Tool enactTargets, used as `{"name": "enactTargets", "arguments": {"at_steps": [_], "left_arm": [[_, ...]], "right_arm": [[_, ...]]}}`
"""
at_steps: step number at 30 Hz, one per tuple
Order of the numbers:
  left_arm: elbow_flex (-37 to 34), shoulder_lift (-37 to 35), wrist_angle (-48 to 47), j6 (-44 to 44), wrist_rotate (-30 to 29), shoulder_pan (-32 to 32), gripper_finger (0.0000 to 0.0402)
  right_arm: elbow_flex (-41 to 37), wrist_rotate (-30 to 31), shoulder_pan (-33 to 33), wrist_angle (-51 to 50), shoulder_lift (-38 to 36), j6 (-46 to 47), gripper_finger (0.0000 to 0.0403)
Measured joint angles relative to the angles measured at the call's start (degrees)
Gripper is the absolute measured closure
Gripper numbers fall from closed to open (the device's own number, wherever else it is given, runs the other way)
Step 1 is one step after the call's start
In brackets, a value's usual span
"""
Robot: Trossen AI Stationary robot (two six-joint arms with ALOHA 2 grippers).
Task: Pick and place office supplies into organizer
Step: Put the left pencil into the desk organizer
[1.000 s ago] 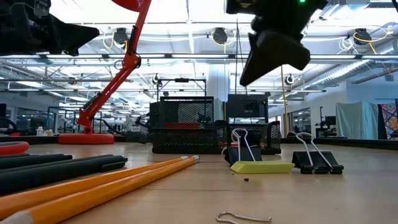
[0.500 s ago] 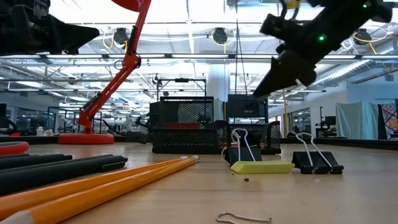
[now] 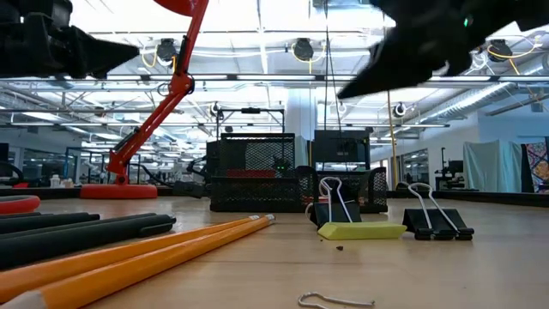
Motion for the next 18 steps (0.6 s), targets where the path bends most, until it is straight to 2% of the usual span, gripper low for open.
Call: {"name": "enactTargets", "arguments": {"at_steps": [3, 5, 8, 11, 15, 18], "left_arm": [[0.00, 0.01, -4.89, -3.60, 2.56, -0.01, 0.0355], [0.00, 0.02, -7.87, -5.53, 5.44, -0.01, 0.0355], [0.00, 0.02, -9.65, -7.70, 8.27, -0.01, 0.0355], [0.00, 0.02, -9.94, -10.43, 8.79, -0.01, 0.0355], [0.00, 0.02, -10.54, -14.06, 9.36, -0.01, 0.0355], [0.00, 0.02, -10.54, -14.70, 11.16, -0.01, 0.0355]], "right_arm": [[-1.14, -9.95, -0.19, 4.26, -2.59, -3.26, 0.0403], [-3.76, -14.27, -0.83, 9.00, -5.07, -5.34, 0.0403], [-10.80, -19.19, -3.27, 19.39, -9.64, -8.25, 0.0403], [-19.22, -26.23, -7.53, 30.45, -15.33, -7.08, 0.0403], [-28.99, -28.35, -12.55, 43.28, -21.31, -3.49, 0.0403], [-32.38, -28.93, -15.20, 43.82, -25.53, -2.17, 0.0403]]}}
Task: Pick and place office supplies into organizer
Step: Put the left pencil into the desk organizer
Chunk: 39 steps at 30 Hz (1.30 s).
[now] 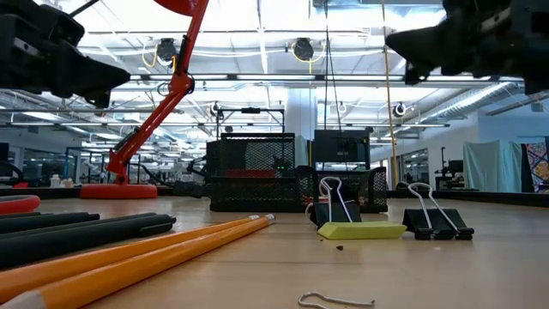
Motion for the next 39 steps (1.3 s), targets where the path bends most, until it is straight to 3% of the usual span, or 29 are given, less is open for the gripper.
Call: {"name": "enactTargets", "arguments": {"at_steps": [11, 16, 20, 28, 35, 39], "left_arm": [[0.00, 1.17, 0.21, -4.48, 4.11, -0.97, 0.0355], [0.00, 6.64, 0.23, -7.96, 3.10, -5.44, 0.0355], [-0.04, 13.83, 2.66, -10.77, -1.52, -10.91, 0.0355], [0.60, 30.69, 22.23, -13.58, -10.25, -24.85, 0.0355], [9.92, 47.97, 23.83, -15.92, -21.69, -34.05, 0.0355], [16.70, 56.62, 23.37, -15.47, -21.61, -36.02, 0.0355]], "right_arm": [[-0.97, -9.76, -2.95, -5.59, -3.55, 0.44, 0.0403], [-0.97, -9.74, -6.40, -6.79, -3.51, 2.38, 0.0403], [-0.97, -9.75, -7.89, -8.06, -3.49, 2.54, 0.0403], [-0.97, -9.76, -8.36, -8.35, -3.49, 2.44, 0.0403], [-0.97, -9.99, -10.25, -7.67, -3.49, 2.18, 0.0403], [-0.97, -20.00, -12.77, -5.27, -3.49, 3.24, 0.0403]]}}
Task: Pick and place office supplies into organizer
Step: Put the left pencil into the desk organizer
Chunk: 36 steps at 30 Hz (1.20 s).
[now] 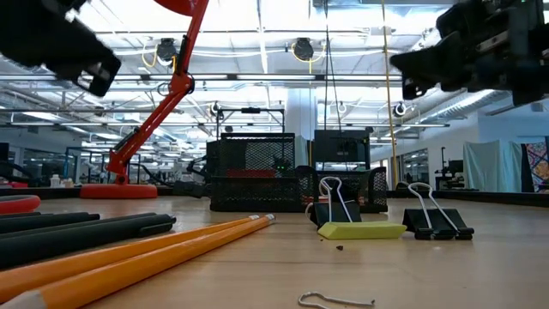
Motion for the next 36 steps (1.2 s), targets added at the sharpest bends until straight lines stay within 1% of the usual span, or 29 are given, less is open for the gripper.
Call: {"name": "enactTargets", "arguments": {"at_steps": [2, 4, 6, 7, 9, 12, 14, 17, 19, 22, 25, 27, 29, 32, 36], "left_arm": [[3.43, 3.68, 0.12, -0.66, -0.02, -0.57, 0.0355], [6.58, 6.84, 0.26, -0.89, -0.01, -1.01, 0.0355], [9.29, 9.48, 0.12, -0.77, -0.18, -1.41, 0.0355], [10.56, 10.57, 0.20, -0.36, -0.99, -1.69, 0.0355], [12.46, 12.19, 0.24, 0.36, -4.66, -2.37, 0.0355], [14.42, 13.90, 0.68, -0.25, -11.59, -3.29, 0.0355], [14.97, 14.73, 1.18, -1.12, -14.76, -3.63, 0.0355], [14.99, 15.81, 2.34, -2.61, -17.64, -4.02, 0.0355], [15.00, 16.49, 2.36, -4.14, -18.94, -4.04, 0.0355], [15.00, 17.33, 2.30, -7.01, -19.48, -3.97, 0.0355], [15.91, 19.82, 2.17, -10.11, -19.17, -3.69, 0.0355], [18.18, 22.75, 1.68, -10.28, -17.19, -3.66, 0.0355], [22.35, 26.49, -0.37, -10.00, -14.41, -3.66, 0.0355], [30.45, 31.58, -10.23, -11.56, -12.92, -3.75, 0.0355], [42.07, 37.13, -26.92, -20.65, -13.18, -3.62, 0.0355]], "right_arm": [[0.00, -7.24, -1.44, 1.24, -0.02, 2.21, 0.0403], [0.02, -13.22, -2.68, 1.19, -0.02, 4.52, 0.0403], [0.02, -16.37, -3.93, 0.98, -0.08, 6.56, 0.0403], [0.02, -16.84, -4.57, 0.68, -0.21, 7.11, 0.0403], [0.02, -16.26, -6.02, -0.81, -0.62, 7.49, 0.0403], [0.02, -12.93, -8.38, -5.38, -2.19, 7.40, 0.0403], [0.02, -11.67, -9.05, -8.03, -3.87, 6.61, 0.0403], [0.02, -8.34, -7.85, -10.99, -7.34, 5.95, 0.0403], [0.02, -5.82, -5.78, -14.62, -10.29, 4.33, 0.0403], [0.02, -1.54, -2.78, -21.00, -15.16, 2.49, 0.0403], [0.02, 2.56, -1.05, -25.77, -20.39, 1.79, 0.0403], [0.02, 3.28, -0.63, -27.52, -23.39, 1.71, 0.0403], [0.02, 3.47, -0.62, -29.09, -25.59, 1.70, 0.0403], [0.02, 3.49, -0.62, -29.07, -27.11, 1.70, 0.0403], [0.02, 3.51, -0.62, -28.92, -27.28, 1.70, 0.0403]]}}
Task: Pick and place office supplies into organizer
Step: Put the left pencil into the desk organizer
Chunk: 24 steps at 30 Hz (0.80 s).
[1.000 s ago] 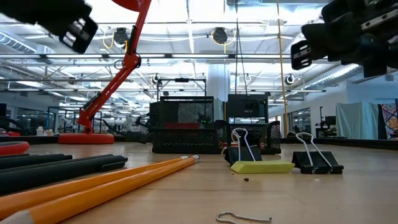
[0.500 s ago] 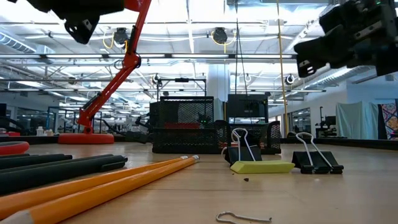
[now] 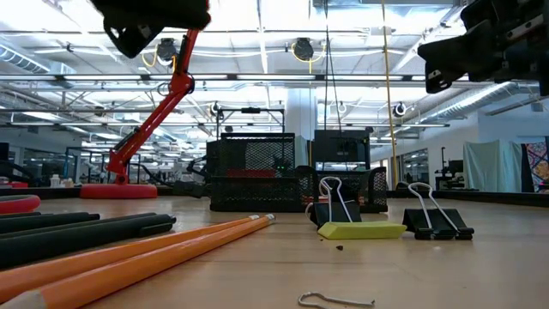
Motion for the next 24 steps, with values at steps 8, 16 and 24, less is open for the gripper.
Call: {"name": "enactTargets", "arguments": {"at_steps": [8, 16, 24], "left_arm": [[16.43, 8.31, -19.37, -11.22, 0.83, 1.29, 0.0355], [18.47, 12.68, -22.27, -20.54, 13.40, 6.94, 0.0354], [18.39, 15.49, -22.55, -15.95, 20.09, 11.89, 0.0321]], "right_arm": [[0.00, 0.74, 0.00, 0.02, 0.00, -1.28, 0.0403], [0.00, 0.85, 0.00, -0.82, 0.00, -1.59, 0.0403], [0.00, 0.83, 0.00, -0.82, 0.00, -1.92, 0.0403]]}}
